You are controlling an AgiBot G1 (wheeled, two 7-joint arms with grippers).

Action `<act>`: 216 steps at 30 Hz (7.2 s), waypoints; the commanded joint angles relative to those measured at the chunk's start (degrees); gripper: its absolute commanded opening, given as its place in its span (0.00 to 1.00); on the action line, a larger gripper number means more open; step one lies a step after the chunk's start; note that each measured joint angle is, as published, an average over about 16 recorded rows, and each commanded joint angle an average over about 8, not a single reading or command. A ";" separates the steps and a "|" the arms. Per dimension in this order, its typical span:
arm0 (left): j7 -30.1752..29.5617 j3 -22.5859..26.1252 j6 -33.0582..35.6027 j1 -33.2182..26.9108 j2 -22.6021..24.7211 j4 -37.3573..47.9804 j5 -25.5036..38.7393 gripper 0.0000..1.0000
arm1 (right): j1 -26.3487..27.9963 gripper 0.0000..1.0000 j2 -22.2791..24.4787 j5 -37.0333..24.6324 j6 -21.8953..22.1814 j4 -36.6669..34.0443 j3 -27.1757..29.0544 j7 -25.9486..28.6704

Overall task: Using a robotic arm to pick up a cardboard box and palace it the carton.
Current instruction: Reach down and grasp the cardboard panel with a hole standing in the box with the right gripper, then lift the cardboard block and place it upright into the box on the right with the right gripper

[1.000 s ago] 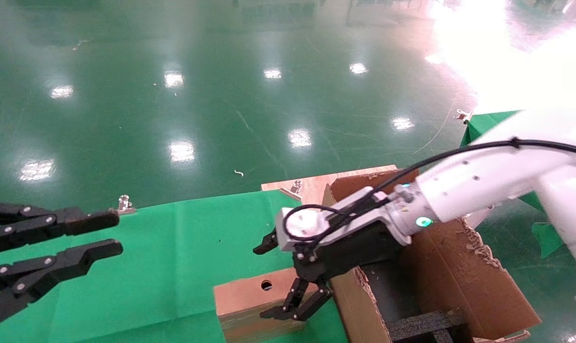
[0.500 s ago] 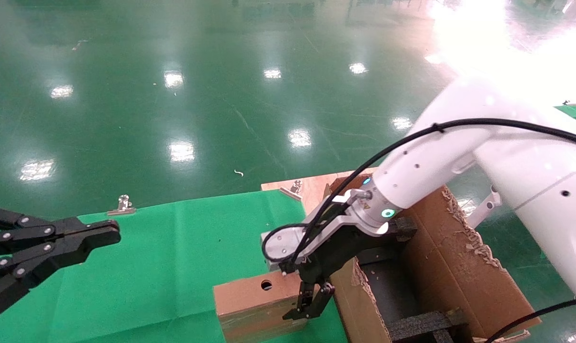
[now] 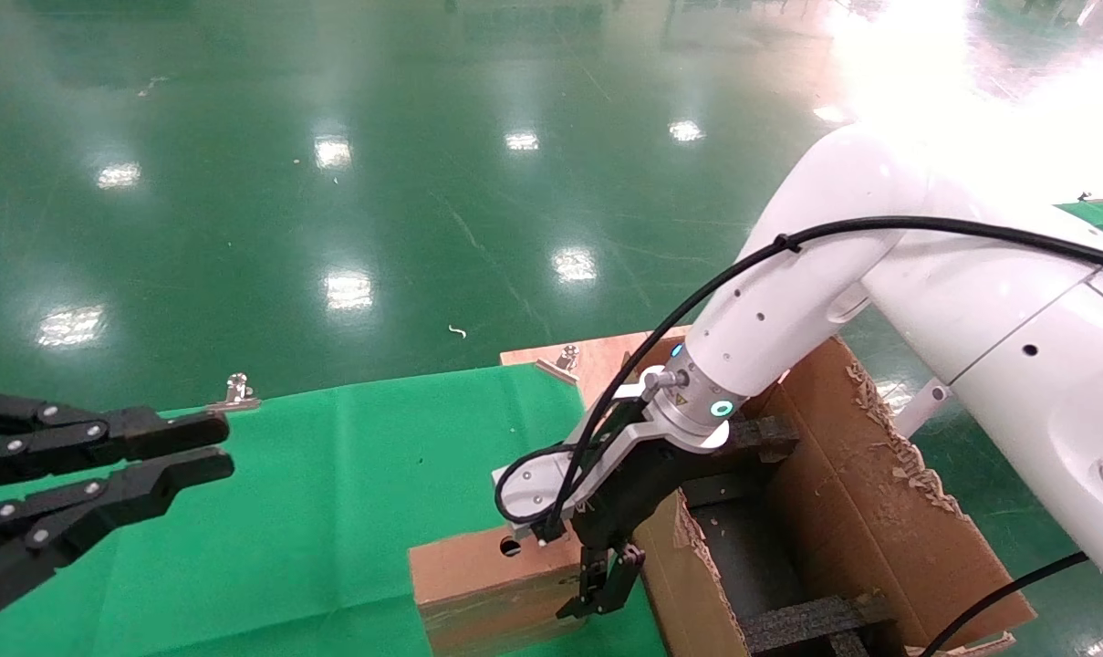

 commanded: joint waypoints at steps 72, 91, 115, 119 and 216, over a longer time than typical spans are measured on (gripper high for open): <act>0.02 0.03 -0.01 -0.01 -0.01 0.01 -0.02 1.00 | 37.78 0.00 21.06 13.22 -1.08 -11.27 -19.91 -9.00; 0.02 0.04 -0.02 0.00 -0.02 0.02 -0.04 1.00 | 40.36 0.00 36.15 15.09 0.87 -7.73 -34.37 -6.54; 0.03 0.05 -0.03 0.00 -0.02 0.04 -0.06 1.00 | 34.80 0.00 45.04 15.33 13.51 5.11 -37.21 29.25; 0.03 0.05 -0.03 0.00 -0.02 0.04 -0.06 1.00 | 33.69 0.00 48.58 13.50 16.91 10.81 -38.36 40.44; 0.07 0.11 -0.05 -0.01 -0.05 0.06 -0.13 1.00 | 20.53 0.00 38.69 -16.27 36.01 23.92 -48.56 95.25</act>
